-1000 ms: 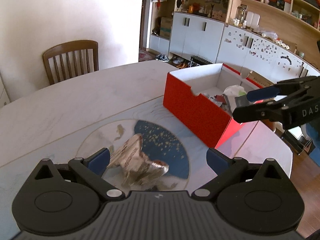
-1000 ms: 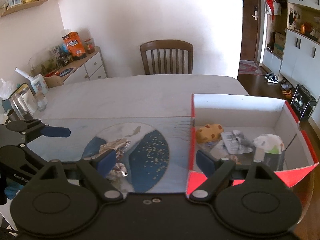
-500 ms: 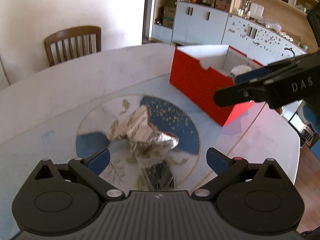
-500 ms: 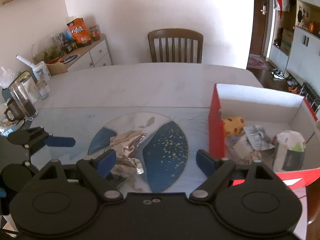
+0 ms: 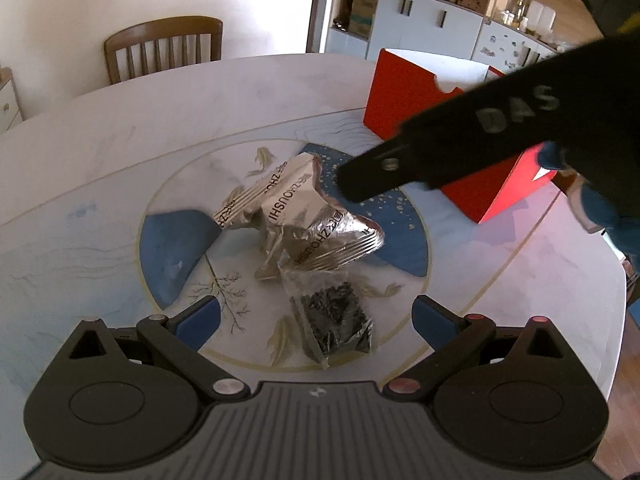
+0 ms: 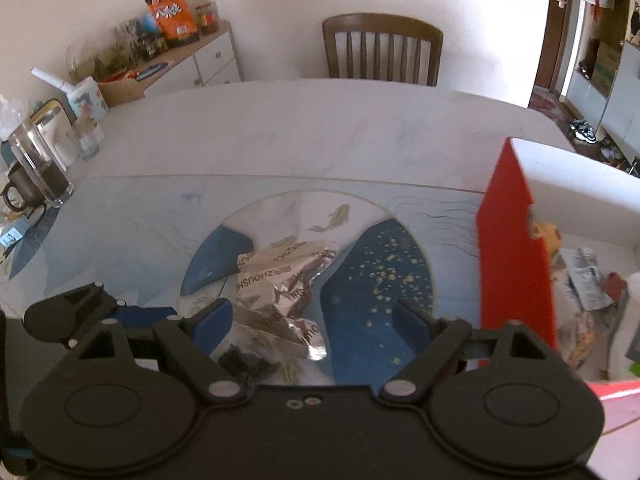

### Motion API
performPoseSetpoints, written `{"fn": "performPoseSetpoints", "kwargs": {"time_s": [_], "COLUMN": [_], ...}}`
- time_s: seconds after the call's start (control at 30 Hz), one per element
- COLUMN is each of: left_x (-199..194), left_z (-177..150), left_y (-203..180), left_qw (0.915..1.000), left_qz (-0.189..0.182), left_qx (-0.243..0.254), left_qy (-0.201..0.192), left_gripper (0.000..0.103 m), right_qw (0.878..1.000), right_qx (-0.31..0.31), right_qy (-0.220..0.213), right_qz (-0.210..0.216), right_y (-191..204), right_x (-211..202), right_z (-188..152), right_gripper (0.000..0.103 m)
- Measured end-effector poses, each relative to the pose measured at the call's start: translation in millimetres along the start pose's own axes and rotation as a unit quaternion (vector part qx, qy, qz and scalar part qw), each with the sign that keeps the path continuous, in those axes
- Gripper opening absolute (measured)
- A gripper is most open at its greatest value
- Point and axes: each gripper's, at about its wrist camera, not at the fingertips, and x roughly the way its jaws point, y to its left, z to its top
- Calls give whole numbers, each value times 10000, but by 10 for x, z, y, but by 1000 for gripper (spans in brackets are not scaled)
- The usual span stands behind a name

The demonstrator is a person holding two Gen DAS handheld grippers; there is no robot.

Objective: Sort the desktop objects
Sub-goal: 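Grasp the clear bag of dark items with left tool while right tool grasps silver snack bag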

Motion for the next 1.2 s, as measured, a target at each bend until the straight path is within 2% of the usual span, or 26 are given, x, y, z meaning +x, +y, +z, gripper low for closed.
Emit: {"fn": "performPoseSetpoints", "kwargs": {"time_s": [0.3, 0.37, 0.5, 0.6, 0.73, 0.87, 1.1, 1.2], "left_x": [96, 114, 137, 153, 178, 209, 221, 213], "left_z": [-54, -53, -61, -66, -90, -88, -95, -87], "left_y": [-20, -23, -38, -56, -89, -115, -136, -149], "left_qw": [9999, 9998, 9998, 9997, 9997, 9997, 9996, 9996], "left_qz": [84, 103, 129, 154, 147, 138, 213, 242], "left_qx": [-120, -128, -154, -158, -121, -98, -75, -26], "left_qy": [55, 74, 86, 104, 163, 187, 170, 172], "left_gripper": [99, 93, 92, 87, 83, 73, 69, 62], "right_qw": [9996, 9994, 9987, 9982, 9973, 9967, 9965, 9969], "right_qx": [126, 134, 111, 21, 8, 70, 181, 159], "right_qy": [208, 293, 490, 602, 734, 800, 790, 744], "right_qz": [107, 84, 19, -14, -54, -91, -197, -205], "right_y": [126, 163, 202, 237, 242, 207, 124, 114], "right_x": [350, 449, 618, 706, 789, 858, 891, 866], "right_z": [124, 158, 201, 212, 202, 182, 168, 159], "right_gripper": [87, 87, 87, 87, 85, 85, 84, 80]}}
